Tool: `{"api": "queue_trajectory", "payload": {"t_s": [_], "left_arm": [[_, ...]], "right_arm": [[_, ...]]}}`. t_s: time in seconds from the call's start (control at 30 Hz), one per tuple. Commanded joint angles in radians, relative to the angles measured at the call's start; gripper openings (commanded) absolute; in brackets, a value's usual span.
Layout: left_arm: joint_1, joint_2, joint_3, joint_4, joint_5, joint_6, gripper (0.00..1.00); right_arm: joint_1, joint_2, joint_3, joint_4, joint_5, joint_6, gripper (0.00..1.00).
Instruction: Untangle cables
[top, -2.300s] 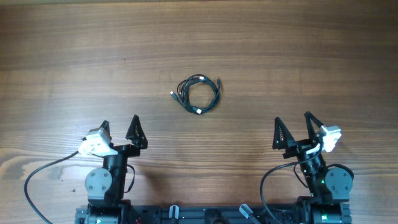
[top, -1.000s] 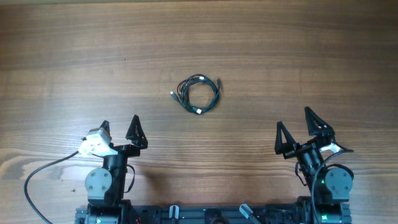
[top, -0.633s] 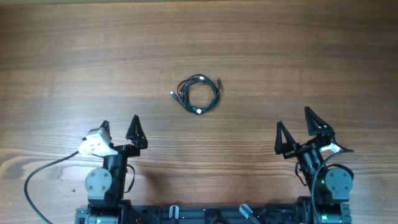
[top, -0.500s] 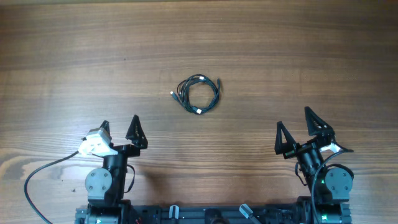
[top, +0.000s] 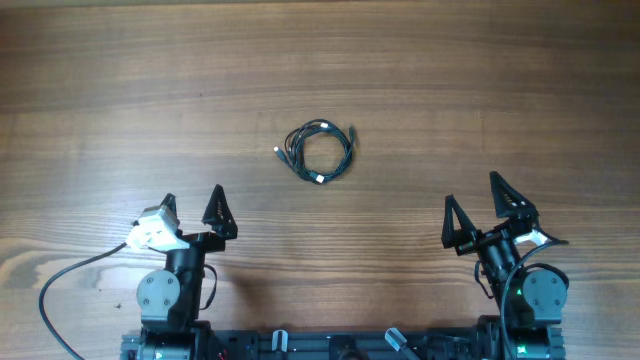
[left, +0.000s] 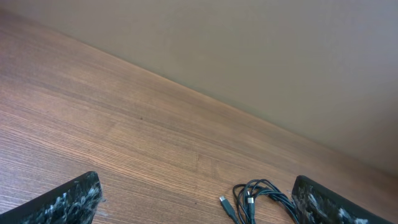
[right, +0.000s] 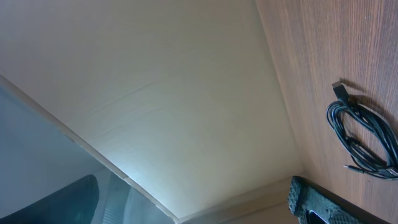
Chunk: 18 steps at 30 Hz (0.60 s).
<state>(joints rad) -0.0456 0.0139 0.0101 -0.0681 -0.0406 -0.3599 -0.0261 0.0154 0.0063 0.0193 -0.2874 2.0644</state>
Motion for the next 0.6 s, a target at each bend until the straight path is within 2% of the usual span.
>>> {"api": "queue_trajectory", "payload": {"t_s": [0.0, 0.07, 0.1, 0.13, 0.23, 0.3, 0.43, 0.47, 0.5, 0.53, 0.57], "left_arm": [[0.005, -0.008, -0.004, 0.0, -0.02, 0.016, 1.0], [0.005, -0.008, -0.004, 0.0, -0.021, 0.016, 1.0], [0.005, -0.008, -0.004, 0.0, -0.021, 0.016, 1.0], [0.005, -0.007, -0.004, 0.0, -0.021, 0.016, 1.0], [0.005, -0.007, -0.004, 0.0, -0.021, 0.016, 1.0], [0.005, -0.007, -0.004, 0.0, -0.021, 0.016, 1.0], [0.005, -0.007, -0.004, 0.0, -0.021, 0.016, 1.0], [0.005, -0.007, -0.004, 0.0, -0.022, 0.016, 1.0], [0.005, -0.007, -0.004, 0.0, -0.026, 0.016, 1.0], [0.005, -0.007, -0.004, 0.0, -0.029, 0.016, 1.0], [0.005, -0.007, -0.004, 0.0, -0.028, 0.016, 1.0]], "right_arm": [[0.003, -0.008, -0.001, 0.005, -0.004, 0.007, 1.0], [0.003, -0.007, -0.001, 0.001, 0.005, -0.007, 1.0], [0.003, 0.002, -0.001, 0.002, 0.012, -0.062, 1.0], [0.003, 0.023, -0.001, 0.0, 0.044, -0.197, 1.0], [0.003, 0.099, -0.001, -0.002, 0.027, -0.977, 1.0], [0.003, 0.18, -0.001, 0.002, -0.007, -1.2, 1.0], [0.003, 0.338, -0.001, 0.003, 0.001, -1.213, 1.0], [0.003, 0.362, -0.001, 0.004, -0.007, -1.247, 1.0], [0.003, 0.397, 0.002, 0.004, -0.042, -1.381, 1.0], [0.003, 0.418, 0.007, 0.0, -0.069, -1.43, 1.0], [0.005, 0.451, 0.027, 0.013, -0.079, -1.415, 1.0]]}}
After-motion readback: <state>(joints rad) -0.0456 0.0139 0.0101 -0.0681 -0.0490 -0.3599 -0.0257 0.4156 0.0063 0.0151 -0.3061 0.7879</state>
